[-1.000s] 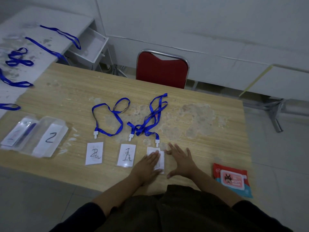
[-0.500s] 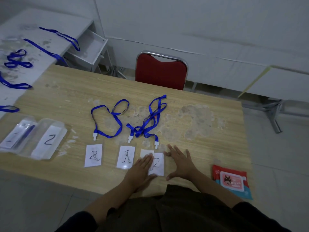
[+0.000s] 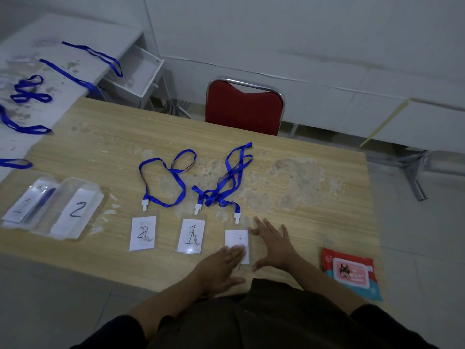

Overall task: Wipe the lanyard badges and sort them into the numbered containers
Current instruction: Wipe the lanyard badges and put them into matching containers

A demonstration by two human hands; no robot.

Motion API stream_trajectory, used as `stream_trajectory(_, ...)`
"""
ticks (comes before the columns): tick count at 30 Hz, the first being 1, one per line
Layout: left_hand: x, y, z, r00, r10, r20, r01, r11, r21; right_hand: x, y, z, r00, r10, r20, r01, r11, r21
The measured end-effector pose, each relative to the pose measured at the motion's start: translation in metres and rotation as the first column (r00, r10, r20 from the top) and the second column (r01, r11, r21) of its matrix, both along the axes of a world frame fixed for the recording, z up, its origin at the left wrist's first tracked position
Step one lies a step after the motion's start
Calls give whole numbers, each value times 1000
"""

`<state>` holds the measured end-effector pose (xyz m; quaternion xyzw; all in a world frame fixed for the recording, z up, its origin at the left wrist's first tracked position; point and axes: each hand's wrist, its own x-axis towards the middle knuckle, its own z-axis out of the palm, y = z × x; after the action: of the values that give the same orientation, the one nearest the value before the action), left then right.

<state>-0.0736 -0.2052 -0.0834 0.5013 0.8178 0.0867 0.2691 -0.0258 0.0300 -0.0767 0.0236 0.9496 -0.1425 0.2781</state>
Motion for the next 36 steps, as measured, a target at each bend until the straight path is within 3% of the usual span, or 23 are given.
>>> stream_trajectory(2, 1, 1, -1, 999, -45, 17, 45, 999, 0, -1, -1, 0, 1000, 6, 6, -6, 1000, 11)
stream_trajectory(7, -19, 12, 5, 979, 202, 2, -202, 979, -16, 0, 1, 0, 1000, 5, -12, -5, 1000, -10)
stream_trajectory(13, -5, 16, -4, 998, 2, 70, -1, 1000, -20, 0, 2, -3, 1000, 2, 0, -2, 1000, -13)
stream_trajectory(18, -8, 9, -6, 994, 109, 11, -109, 994, -5, -1, 1, -2, 1000, 11, 9, -11, 1000, 4)
stream_trajectory(23, 1, 3, -7, 995, -100, 20, 100, 995, 7, 0, 1, -3, 1000, 2, 6, -2, 1000, -1)
stream_trajectory(28, -24, 15, 4, 986, 164, 23, -164, 986, -16, -1, 1, -1, 1000, 4, -1, -4, 1000, 0)
stream_trajectory(36, -2, -11, -10, 974, 225, -10, -225, 974, -9, 0, 1, -2, 1000, -15, 5, 15, 1000, -16)
